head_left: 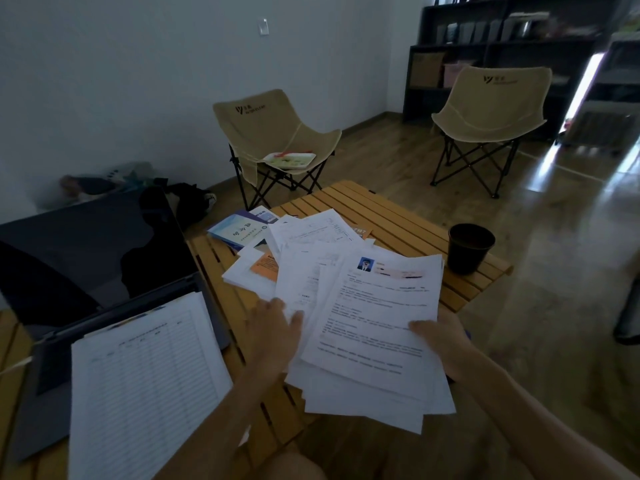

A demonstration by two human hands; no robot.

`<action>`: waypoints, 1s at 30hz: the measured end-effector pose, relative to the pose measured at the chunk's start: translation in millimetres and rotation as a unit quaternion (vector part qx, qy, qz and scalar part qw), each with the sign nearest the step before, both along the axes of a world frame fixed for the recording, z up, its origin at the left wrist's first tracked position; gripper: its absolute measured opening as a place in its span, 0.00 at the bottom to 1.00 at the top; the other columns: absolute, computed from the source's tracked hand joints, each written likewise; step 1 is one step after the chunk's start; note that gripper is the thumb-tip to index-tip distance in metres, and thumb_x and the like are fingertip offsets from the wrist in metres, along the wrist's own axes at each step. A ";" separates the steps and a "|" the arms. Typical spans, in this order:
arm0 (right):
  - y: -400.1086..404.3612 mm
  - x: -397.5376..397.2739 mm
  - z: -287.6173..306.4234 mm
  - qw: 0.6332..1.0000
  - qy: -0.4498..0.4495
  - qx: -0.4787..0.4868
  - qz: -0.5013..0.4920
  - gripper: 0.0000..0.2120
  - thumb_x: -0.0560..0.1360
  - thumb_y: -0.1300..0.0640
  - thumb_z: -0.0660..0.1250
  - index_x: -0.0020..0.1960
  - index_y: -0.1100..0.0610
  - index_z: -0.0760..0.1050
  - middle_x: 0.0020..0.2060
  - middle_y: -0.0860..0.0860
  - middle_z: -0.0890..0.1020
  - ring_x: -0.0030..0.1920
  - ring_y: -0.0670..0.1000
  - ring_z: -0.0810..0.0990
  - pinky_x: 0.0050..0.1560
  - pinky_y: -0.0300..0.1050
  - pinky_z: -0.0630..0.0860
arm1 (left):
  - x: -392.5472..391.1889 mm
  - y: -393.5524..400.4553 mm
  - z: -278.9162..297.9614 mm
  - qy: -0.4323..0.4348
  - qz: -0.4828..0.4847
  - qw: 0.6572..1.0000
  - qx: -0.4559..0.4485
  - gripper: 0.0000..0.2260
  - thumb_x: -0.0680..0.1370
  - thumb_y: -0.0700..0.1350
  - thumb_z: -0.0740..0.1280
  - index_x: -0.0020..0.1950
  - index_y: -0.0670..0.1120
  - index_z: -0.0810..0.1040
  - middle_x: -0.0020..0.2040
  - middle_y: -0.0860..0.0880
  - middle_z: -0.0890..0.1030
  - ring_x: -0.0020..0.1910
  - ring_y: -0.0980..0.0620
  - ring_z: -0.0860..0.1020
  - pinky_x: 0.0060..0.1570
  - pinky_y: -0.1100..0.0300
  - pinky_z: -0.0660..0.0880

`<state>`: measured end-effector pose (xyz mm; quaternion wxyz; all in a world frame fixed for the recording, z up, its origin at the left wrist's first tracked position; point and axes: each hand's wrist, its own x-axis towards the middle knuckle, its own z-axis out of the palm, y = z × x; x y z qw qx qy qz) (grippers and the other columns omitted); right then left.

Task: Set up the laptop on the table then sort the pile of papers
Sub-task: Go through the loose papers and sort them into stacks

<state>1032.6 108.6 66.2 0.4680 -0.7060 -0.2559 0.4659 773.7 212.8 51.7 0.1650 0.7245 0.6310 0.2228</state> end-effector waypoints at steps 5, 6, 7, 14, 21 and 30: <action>2.2 2.4 -1.9 1.000 -0.004 0.004 -0.005 0.14 0.78 0.67 0.66 0.61 0.55 0.76 0.49 0.54 0.85 0.46 0.59 0.86 0.45 0.56 0.83 | -17.6 22.3 -17.0 0.073 0.021 0.996 -0.047 0.22 0.73 0.65 0.65 0.52 0.47 0.75 0.49 0.48 0.79 0.45 0.49 0.78 0.44 0.51 0.79; 2.6 3.1 -2.7 1.000 -0.004 0.003 -0.002 0.14 0.78 0.66 0.66 0.61 0.55 0.76 0.50 0.55 0.85 0.47 0.59 0.86 0.46 0.57 0.83 | -14.6 17.6 -14.6 0.053 0.015 0.998 -0.035 0.17 0.76 0.60 0.66 0.50 0.46 0.75 0.47 0.48 0.79 0.43 0.50 0.78 0.41 0.54 0.78; 2.8 3.5 -3.2 1.000 -0.001 0.002 0.002 0.14 0.78 0.66 0.66 0.62 0.55 0.75 0.51 0.55 0.85 0.47 0.60 0.86 0.47 0.58 0.83 | -11.4 14.2 -11.9 0.032 0.009 0.999 -0.023 0.13 0.78 0.55 0.65 0.49 0.45 0.73 0.46 0.48 0.79 0.41 0.52 0.77 0.38 0.56 0.77; 0.1 3.7 -2.6 1.000 0.012 0.008 0.004 0.14 0.78 0.67 0.65 0.61 0.55 0.75 0.51 0.56 0.85 0.48 0.60 0.86 0.49 0.60 0.83 | -41.4 43.4 49.8 -0.229 0.174 0.953 0.089 0.07 0.81 0.42 0.61 0.55 0.40 0.72 0.49 0.42 0.78 0.47 0.42 0.79 0.44 0.49 0.79; 3.7 0.8 5.6 0.999 0.039 0.004 -0.038 0.14 0.80 0.45 0.65 0.59 0.54 0.77 0.47 0.57 0.87 0.48 0.62 0.86 0.53 0.60 0.81 | -38.2 12.9 48.1 -0.303 0.123 0.945 0.010 0.07 0.80 0.44 0.62 0.55 0.44 0.72 0.49 0.46 0.78 0.42 0.49 0.78 0.31 0.59 0.73; -2.5 -1.8 2.2 1.000 0.015 0.012 -0.006 0.13 0.77 0.66 0.68 0.60 0.56 0.76 0.51 0.53 0.83 0.48 0.56 0.83 0.46 0.52 0.79 | 30.4 -52.5 2.6 -0.168 -0.100 0.974 -0.119 0.09 0.80 0.53 0.63 0.44 0.50 0.70 0.39 0.55 0.75 0.37 0.60 0.73 0.33 0.69 0.66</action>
